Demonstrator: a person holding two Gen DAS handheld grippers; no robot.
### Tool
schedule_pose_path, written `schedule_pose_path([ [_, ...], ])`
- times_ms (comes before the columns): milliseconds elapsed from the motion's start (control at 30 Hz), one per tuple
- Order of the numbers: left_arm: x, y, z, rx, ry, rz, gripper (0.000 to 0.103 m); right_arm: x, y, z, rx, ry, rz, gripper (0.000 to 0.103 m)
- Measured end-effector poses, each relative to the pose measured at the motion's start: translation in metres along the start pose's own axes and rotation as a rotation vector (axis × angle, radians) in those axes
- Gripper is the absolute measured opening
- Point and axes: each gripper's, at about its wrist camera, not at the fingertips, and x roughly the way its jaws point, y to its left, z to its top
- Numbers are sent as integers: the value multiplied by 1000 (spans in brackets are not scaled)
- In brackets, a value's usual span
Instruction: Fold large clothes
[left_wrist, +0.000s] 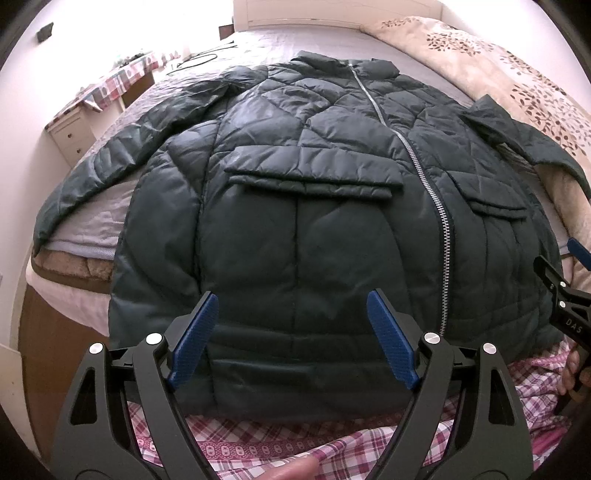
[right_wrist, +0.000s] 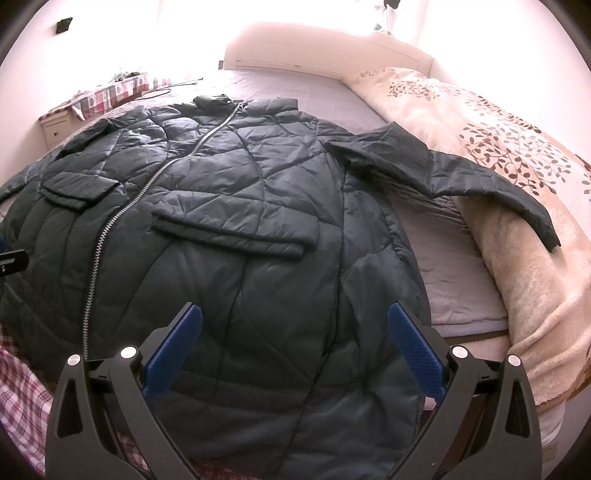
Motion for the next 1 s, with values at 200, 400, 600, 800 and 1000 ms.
schedule_pose_path([
  [200, 0, 0, 0, 1, 1, 0, 82, 1, 0, 0, 1, 2, 1, 97],
  [400, 0, 0, 0, 0, 1, 1, 82, 1, 0, -1, 0, 3, 1, 97],
  [600, 1, 0, -2, 0, 3, 0, 82, 1, 0, -1, 1, 4, 2, 97],
  [800, 1, 0, -1, 0, 4, 1, 82, 1, -1, 0, 2, 2, 2, 97],
  [1000, 1, 0, -1, 1, 4, 1, 82, 2, -1, -2, 4, 3, 2, 97],
])
